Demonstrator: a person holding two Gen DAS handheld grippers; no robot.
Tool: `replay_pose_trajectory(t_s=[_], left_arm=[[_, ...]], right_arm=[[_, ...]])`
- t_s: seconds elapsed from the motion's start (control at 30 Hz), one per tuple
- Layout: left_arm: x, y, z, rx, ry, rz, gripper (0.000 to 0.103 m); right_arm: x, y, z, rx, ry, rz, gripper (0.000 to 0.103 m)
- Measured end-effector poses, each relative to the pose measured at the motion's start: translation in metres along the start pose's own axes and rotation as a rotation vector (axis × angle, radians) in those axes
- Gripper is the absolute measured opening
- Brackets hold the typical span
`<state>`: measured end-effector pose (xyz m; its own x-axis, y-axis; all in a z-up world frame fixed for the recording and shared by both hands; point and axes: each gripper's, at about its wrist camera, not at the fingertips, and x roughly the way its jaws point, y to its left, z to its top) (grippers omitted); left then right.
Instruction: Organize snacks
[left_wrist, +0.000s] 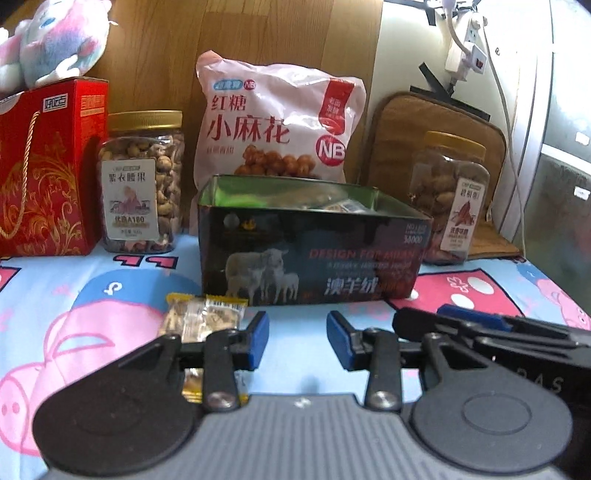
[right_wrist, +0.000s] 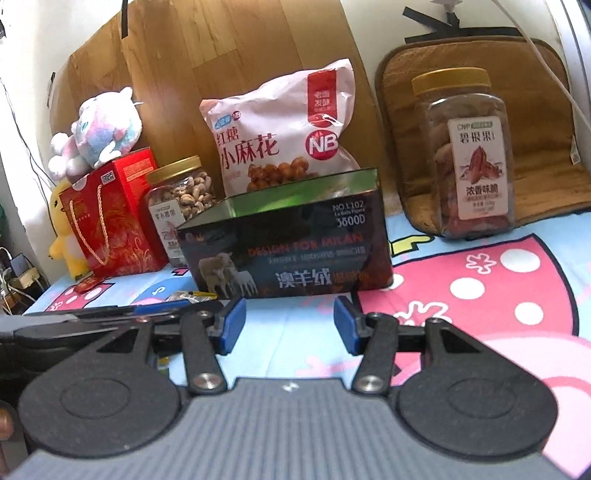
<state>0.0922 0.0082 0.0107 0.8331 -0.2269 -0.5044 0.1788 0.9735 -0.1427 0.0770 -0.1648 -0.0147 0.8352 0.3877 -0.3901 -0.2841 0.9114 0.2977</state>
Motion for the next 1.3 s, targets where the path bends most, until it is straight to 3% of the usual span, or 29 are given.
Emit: replay_pose_trajectory(t_s=[1.3], left_arm=[[0.0029, -0.0026, -0.0001, 0.023, 0.013, -0.004, 0.04]], right_arm=[[0.003, -0.0073, 0.0, 0.04, 0.018, 0.009, 0.056]])
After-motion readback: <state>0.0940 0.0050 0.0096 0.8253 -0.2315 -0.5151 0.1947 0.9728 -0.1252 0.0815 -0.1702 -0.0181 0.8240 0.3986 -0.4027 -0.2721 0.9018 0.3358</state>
